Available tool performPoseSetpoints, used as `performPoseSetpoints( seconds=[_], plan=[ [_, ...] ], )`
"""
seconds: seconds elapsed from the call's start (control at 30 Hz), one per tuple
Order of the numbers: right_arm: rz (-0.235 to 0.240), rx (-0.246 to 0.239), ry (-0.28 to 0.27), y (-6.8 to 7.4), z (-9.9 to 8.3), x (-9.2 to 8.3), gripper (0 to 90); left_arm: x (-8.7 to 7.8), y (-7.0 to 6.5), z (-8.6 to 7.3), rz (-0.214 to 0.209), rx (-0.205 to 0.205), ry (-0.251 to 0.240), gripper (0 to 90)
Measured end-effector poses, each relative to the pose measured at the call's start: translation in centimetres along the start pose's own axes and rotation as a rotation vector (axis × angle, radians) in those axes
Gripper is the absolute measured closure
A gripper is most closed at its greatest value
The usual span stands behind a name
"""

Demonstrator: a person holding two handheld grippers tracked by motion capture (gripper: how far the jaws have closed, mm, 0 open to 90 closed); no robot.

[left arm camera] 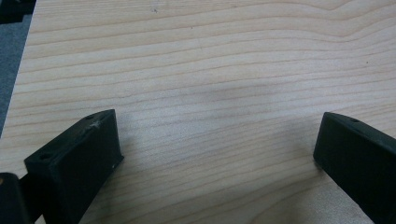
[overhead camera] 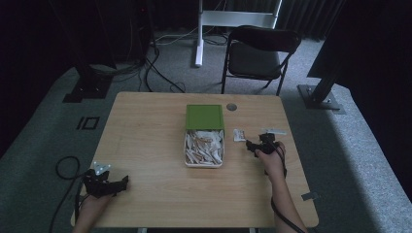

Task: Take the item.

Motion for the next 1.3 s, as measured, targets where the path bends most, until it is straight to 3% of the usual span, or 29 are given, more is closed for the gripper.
performPoseSetpoints(
  seconds=[0.5, 0.73, 1.07, 1.13, 1.23, 1.3],
  plan=[
    [-0.015, 0.004, -0.003, -1.6, -2.3, -3.5, 18.2, 0.0, 0.0, 0.0, 0.0, 0.0, 0.0, 1.4],
    [-0.049, -0.006, -0.014, -2.2, -3.2, -4.9, 18.0, 0.0, 0.0, 0.0, 0.0, 0.0, 0.0, 1.4],
    [-0.063, 0.003, -0.001, -3.2, -5.7, -6.8, 16.7, 0.0, 0.0, 0.0, 0.0, -0.001, -0.002, 1.4],
    [-0.078, 0.021, 0.022, -3.4, -6.4, -7.2, 16.7, 0.0, 0.0, 0.0, 0.0, 0.0, -0.001, 1.4],
    [-0.105, 0.003, 0.024, -4.0, -7.1, -7.7, 16.7, 0.0, 0.0, 0.0, 0.0, 0.0, -0.001, 1.4],
    [-0.131, 0.03, 0.027, -4.6, -7.7, -8.2, 16.7, 0.0, 0.0, 0.0, 0.0, 0.001, 0.0, 1.4]
  ],
)
Point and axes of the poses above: each handheld gripper's, and its own axes: x roughly forward along the jaws, z roughly out of its top, y roughly to its left, the point moved 7 cm from there along x, roughly forward along the jaws, and after that the axes turned 4 degrees about -y, right-handed, at the moved point
